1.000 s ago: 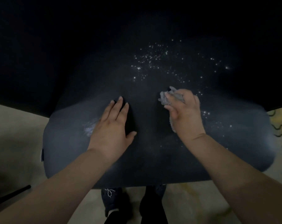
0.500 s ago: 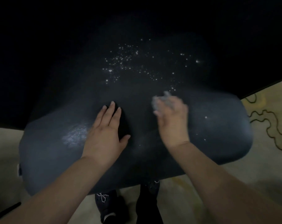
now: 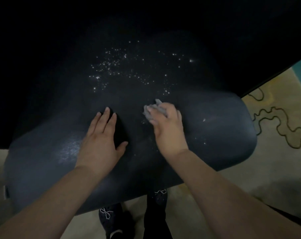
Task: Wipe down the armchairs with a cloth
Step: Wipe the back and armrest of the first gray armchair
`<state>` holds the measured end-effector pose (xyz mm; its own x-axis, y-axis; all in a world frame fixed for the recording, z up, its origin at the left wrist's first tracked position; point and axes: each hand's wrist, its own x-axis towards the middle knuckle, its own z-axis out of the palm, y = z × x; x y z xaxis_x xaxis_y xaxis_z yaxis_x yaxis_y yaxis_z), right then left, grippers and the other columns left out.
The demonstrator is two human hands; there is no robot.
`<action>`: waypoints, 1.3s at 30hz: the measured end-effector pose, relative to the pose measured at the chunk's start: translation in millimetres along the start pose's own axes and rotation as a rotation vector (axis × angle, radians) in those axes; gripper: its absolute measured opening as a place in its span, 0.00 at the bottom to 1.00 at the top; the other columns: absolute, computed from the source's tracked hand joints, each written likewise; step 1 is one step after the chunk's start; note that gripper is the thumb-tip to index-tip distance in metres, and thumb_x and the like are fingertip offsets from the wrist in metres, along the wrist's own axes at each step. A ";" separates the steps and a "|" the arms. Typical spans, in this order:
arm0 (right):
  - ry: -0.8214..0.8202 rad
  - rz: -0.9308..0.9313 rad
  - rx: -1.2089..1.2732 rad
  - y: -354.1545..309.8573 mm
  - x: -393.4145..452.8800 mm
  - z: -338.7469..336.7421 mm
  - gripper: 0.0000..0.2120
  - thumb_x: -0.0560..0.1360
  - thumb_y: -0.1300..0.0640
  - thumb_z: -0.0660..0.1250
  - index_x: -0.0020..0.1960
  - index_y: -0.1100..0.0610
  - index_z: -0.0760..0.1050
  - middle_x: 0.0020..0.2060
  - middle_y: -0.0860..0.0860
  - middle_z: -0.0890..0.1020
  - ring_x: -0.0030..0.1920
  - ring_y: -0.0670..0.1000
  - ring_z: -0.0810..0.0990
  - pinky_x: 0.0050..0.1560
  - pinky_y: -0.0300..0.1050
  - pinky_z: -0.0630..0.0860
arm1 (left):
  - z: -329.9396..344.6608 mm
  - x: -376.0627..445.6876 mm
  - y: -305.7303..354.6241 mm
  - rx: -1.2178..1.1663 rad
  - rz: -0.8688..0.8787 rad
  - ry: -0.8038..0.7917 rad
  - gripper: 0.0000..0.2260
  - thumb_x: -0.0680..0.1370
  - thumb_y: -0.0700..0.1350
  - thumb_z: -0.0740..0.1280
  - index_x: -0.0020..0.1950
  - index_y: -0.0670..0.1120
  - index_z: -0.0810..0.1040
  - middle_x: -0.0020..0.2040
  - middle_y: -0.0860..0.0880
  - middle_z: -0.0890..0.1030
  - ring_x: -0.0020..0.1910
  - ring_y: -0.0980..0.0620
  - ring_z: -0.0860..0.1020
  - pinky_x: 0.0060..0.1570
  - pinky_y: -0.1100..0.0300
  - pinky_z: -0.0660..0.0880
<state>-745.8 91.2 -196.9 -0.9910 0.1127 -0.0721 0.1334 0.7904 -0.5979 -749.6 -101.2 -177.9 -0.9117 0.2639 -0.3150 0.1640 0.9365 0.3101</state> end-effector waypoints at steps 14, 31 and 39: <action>0.117 0.055 -0.133 30.9 -26.6 -19.4 0.19 0.73 0.61 0.68 0.64 0.53 0.76 0.61 0.60 0.72 0.56 0.62 0.72 0.58 0.59 0.71 | 4.0 0.3 -4.5 0.047 0.018 -0.008 0.38 0.74 0.55 0.69 0.78 0.43 0.56 0.79 0.48 0.51 0.77 0.49 0.48 0.73 0.58 0.46; 0.360 0.423 -0.115 24.1 23.9 -25.0 0.19 0.78 0.59 0.63 0.69 0.55 0.71 0.68 0.59 0.65 0.64 0.60 0.67 0.64 0.49 0.60 | -20.8 14.9 -8.3 0.005 0.044 -0.026 0.36 0.77 0.57 0.64 0.79 0.47 0.51 0.79 0.51 0.46 0.77 0.51 0.45 0.73 0.62 0.42; 0.137 0.144 0.024 5.5 40.1 -18.8 0.20 0.77 0.60 0.63 0.68 0.52 0.70 0.65 0.60 0.67 0.64 0.60 0.66 0.66 0.56 0.65 | -35.9 26.1 -4.0 -0.028 0.077 -0.094 0.36 0.78 0.59 0.62 0.79 0.49 0.49 0.79 0.53 0.42 0.76 0.52 0.44 0.73 0.60 0.46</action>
<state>-784.6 111.3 -188.1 -0.9509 0.3056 -0.0494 0.2712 0.7458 -0.6085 -787.5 -106.3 -155.2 -0.8569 0.3569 -0.3719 0.2205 0.9060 0.3613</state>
